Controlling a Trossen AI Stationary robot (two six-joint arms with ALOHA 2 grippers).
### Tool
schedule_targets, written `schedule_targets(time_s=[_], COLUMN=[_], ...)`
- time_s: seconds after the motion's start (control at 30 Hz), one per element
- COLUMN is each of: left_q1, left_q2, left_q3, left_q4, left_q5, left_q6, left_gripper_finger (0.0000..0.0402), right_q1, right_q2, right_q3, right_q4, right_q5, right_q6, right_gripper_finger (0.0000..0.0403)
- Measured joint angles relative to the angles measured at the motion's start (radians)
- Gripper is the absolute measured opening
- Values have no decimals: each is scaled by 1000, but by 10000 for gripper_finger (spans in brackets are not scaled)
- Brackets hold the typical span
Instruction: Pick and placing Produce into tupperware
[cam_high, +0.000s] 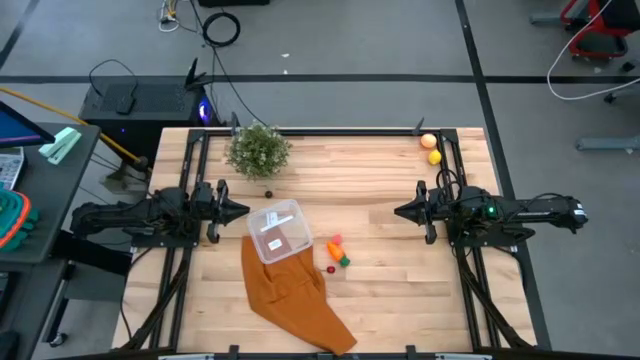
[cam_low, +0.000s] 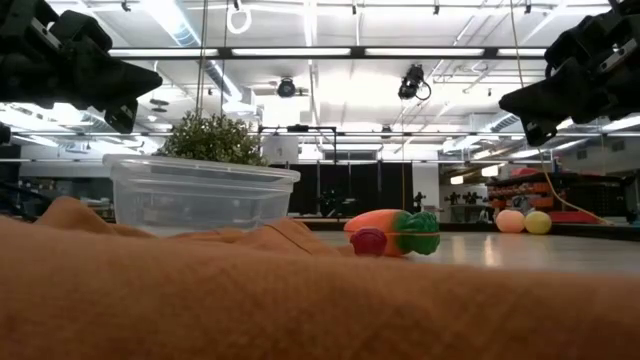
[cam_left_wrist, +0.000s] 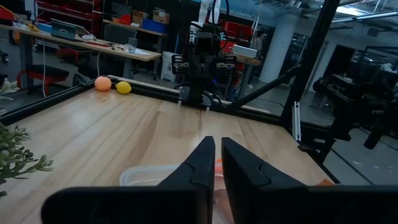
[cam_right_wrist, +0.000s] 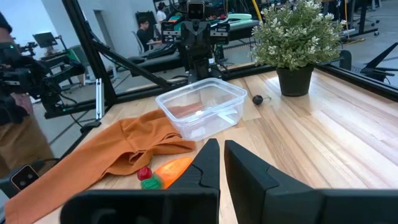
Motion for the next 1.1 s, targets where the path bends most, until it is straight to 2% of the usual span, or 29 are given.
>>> schedule_targets(time_s=[1.1], left_q1=[0], left_q2=[0], left_q3=[0], left_q4=[0], left_q5=[0], left_q6=[0], left_gripper_finger=[28], right_q1=[0], right_q2=[0], right_q3=[0], right_q4=[0], right_q5=[0], right_q6=[0], right_gripper_finger=[0])
